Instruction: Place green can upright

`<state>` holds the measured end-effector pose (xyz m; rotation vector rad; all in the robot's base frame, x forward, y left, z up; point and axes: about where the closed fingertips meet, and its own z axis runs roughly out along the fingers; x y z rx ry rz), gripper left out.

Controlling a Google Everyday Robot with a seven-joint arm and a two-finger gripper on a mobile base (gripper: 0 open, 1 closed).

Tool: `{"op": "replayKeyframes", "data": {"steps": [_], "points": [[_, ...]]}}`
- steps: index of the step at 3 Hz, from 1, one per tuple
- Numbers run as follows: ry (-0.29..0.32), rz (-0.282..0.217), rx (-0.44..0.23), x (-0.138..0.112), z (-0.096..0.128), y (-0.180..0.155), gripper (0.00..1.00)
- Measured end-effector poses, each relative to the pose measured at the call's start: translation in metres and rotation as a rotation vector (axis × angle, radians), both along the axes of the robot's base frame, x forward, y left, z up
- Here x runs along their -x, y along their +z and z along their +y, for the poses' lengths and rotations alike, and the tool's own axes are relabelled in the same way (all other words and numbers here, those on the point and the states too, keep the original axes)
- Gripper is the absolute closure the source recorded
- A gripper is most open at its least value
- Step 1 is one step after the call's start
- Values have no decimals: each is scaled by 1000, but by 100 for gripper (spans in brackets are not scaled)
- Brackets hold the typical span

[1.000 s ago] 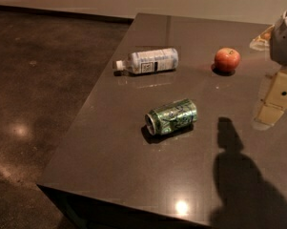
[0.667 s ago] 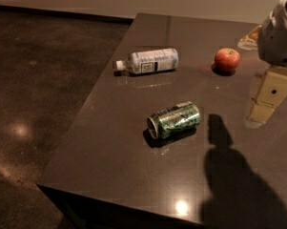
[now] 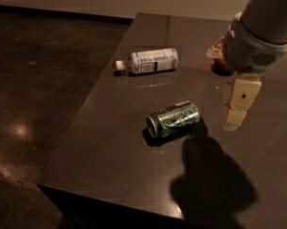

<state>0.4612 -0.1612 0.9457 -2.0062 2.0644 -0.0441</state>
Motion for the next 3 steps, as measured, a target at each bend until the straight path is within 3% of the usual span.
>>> {"op": "replayKeyframes", "data": {"steps": [3], "points": [[225, 52, 73, 11, 49, -45, 0]]}}
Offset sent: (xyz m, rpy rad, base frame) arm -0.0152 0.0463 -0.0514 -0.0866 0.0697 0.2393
